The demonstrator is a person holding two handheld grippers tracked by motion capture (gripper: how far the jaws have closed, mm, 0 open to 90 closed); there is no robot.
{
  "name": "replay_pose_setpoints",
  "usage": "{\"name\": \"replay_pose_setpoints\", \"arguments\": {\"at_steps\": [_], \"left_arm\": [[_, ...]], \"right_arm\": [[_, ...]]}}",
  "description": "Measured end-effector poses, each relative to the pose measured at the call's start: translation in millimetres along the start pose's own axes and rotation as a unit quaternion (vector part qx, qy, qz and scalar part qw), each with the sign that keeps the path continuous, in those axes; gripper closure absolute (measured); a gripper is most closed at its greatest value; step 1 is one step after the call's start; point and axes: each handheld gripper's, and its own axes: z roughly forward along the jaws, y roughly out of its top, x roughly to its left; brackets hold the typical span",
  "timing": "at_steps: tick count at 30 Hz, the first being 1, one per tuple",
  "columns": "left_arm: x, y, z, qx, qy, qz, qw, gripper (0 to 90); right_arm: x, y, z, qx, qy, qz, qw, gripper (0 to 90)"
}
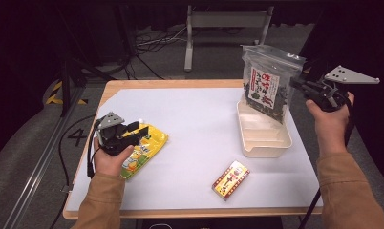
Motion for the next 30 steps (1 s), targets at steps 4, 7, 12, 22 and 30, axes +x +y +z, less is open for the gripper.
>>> {"name": "replay_pose_setpoints", "arguments": {"at_steps": [4,7,12,22,30], "left_arm": [[1.2,-0.2,0.1,0.003,-0.001,0.0,1.0,54.7],[1.6,-0.4,0.1,0.003,-0.001,-0.004,1.0,54.2],[2.3,-0.6,0.3,0.004,-0.001,-0.005,1.0,53.7],[3.8,-1.4,2.6,0.01,-0.002,-0.008,0.9999,52.8],[4.5,-1.0,2.8,0.011,-0.001,-0.01,0.9999,51.2]], "right_arm": [[-1.3,-6.4,2.2,0.002,0.0,0.005,1.0,90.0],[-1.0,-8.7,2.8,0.002,0.003,0.009,1.0,90.0],[-1.1,-10.5,3.5,0.006,0.004,0.011,0.9999,90.0],[-5.8,-26.7,3.7,0.034,-0.004,0.03,0.9989,88.7],[-10.9,-37.1,-5.9,0.055,-0.024,0.052,0.9968,76.3]]}}
